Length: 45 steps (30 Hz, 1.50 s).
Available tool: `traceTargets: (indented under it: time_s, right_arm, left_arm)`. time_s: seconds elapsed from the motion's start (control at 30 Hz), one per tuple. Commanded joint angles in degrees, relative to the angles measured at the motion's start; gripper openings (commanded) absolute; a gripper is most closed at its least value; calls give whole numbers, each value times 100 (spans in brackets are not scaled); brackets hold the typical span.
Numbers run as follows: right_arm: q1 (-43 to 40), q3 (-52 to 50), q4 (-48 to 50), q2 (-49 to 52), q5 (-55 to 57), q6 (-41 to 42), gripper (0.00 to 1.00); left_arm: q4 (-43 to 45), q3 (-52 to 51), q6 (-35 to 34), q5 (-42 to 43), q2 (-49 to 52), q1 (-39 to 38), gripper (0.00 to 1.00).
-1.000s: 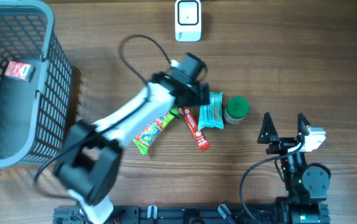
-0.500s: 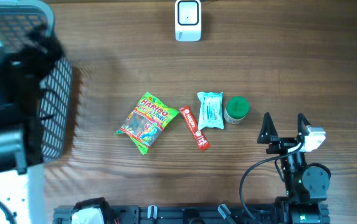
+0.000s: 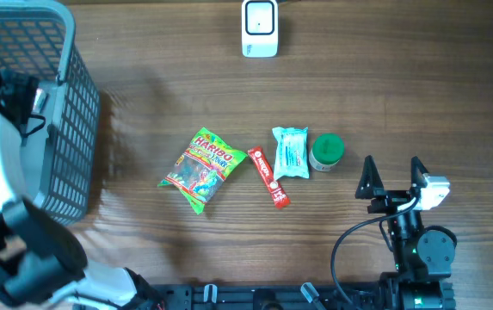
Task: Scan the item barcode
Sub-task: 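Grasp the red-white tissue box in the basket with the left gripper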
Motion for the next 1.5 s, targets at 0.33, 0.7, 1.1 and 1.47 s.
traceTargets:
  time_s: [0.33,0.7,1.1,1.47]
  right_arm:
    - [22,-7,13,-31,35,46,100]
    - [22,-7,13,-31,35,48,100]
    - [22,-7,13,-31,35,48,100]
    - [22,-7,13,-31,35,46,100]
  left_arm:
    - [1790,0,-116,-68,1615,11,100]
    - [2334,0,-111,-66,1998,-2,100]
    - [2485,0,57,87,2129,-142,4]
    - [1554,0,59,90,-483,291,4]
